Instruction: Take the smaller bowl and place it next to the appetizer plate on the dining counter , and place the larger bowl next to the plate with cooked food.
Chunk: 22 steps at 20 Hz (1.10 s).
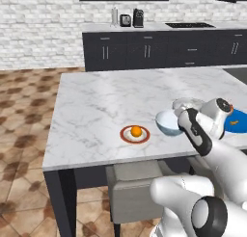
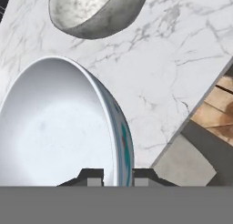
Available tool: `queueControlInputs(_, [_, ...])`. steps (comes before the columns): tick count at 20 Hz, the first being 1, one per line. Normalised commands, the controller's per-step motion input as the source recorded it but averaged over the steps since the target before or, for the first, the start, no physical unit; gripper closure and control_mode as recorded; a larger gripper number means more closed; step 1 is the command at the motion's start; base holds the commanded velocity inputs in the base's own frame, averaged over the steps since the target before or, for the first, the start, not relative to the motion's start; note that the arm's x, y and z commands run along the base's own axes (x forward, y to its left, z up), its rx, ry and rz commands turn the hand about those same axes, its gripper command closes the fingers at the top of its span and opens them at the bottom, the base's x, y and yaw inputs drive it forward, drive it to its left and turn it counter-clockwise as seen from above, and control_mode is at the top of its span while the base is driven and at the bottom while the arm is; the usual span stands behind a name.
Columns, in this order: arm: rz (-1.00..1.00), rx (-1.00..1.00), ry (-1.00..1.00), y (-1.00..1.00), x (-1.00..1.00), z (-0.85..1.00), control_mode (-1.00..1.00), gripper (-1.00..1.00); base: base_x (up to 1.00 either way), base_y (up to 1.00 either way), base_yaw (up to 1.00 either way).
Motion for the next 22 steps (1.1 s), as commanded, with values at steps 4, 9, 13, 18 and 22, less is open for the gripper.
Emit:
queueControlInputs(4, [0.00, 0.00, 0.00, 0.00, 0.45, -0.42, -1.00, 1.00, 0.00, 0.00, 0.00])
queueControlInputs(9, [0.00, 0.00, 0.00, -0.10, 0.30, -0.28, -1.00, 1.00, 0.00, 0.00, 0.00])
queueControlInputs(13, [0.00, 0.00, 0.00, -0.14, 0.28, -0.20, -1.00, 1.00, 0.00, 0.00, 0.00])
queueControlInputs(18, [0.00, 0.00, 0.00, -0.04, 0.17, -0.22, -1.00, 1.00, 0.00, 0.00, 0.00])
queueControlInputs(22, [0.00, 0.00, 0.03, 0.00, 0.23, -0.30, -1.00, 1.00, 0.00, 0.00, 0.00])
